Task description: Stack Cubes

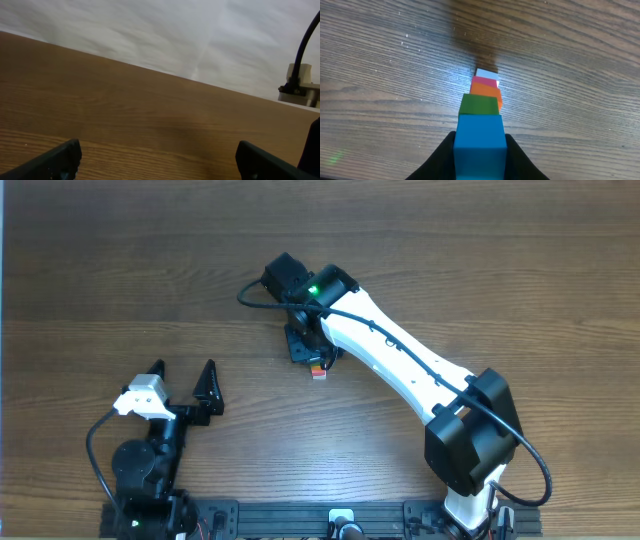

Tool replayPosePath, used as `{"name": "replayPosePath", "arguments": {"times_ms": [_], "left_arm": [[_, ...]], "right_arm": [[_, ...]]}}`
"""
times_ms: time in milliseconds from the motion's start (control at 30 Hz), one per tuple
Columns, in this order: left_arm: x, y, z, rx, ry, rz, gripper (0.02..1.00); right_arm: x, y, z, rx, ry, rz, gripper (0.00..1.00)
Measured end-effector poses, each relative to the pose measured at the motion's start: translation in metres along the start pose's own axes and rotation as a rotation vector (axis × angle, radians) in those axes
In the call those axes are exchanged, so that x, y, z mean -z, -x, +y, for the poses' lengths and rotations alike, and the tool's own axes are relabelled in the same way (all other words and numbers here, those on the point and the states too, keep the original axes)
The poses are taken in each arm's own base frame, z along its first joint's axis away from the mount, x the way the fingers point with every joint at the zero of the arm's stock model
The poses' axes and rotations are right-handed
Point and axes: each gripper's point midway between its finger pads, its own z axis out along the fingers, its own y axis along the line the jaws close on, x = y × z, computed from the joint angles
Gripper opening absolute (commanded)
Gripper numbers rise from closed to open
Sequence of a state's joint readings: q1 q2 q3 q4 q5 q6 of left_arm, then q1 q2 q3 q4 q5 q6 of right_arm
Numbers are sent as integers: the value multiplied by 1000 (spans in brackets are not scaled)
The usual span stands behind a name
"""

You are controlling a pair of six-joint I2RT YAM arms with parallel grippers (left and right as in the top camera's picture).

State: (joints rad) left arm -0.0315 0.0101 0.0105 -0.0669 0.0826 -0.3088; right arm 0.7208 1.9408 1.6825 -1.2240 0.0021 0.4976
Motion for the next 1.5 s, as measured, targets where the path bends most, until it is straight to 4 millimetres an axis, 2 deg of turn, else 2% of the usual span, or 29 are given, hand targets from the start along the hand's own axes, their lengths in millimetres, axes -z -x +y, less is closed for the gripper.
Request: {"name": "replayPosePath", "arguments": {"times_ms": [200, 333, 400, 633, 800, 933, 1300, 1400, 1500], "left_arm": [[0, 0, 0, 0, 0, 0, 998], [0, 0, 0, 0, 0, 0, 1000], [0, 0, 0, 0, 0, 0, 1000], [0, 0, 0, 0, 0, 0, 1000], [0, 0, 0, 0, 0, 0, 998], [0, 0, 0, 0, 0, 0, 1000], [0, 0, 0, 0, 0, 0, 998], [0, 0, 0, 0, 0, 0, 1000], [0, 0, 0, 0, 0, 0, 1000]], "right_arm": [[0, 0, 0, 0, 0, 0, 191], [0, 0, 0, -2, -1, 0, 332], [-1, 0, 0, 3, -1, 2, 437], [-4, 0, 0, -1, -5, 9, 540], [-5, 0, 0, -5, -5, 9, 761], [-5, 0, 0, 2, -5, 9, 993], [-2, 8, 4, 31, 16, -31, 993], [9, 10, 4, 45, 25, -61, 991], [35, 13, 1, 73, 35, -135, 991]]}}
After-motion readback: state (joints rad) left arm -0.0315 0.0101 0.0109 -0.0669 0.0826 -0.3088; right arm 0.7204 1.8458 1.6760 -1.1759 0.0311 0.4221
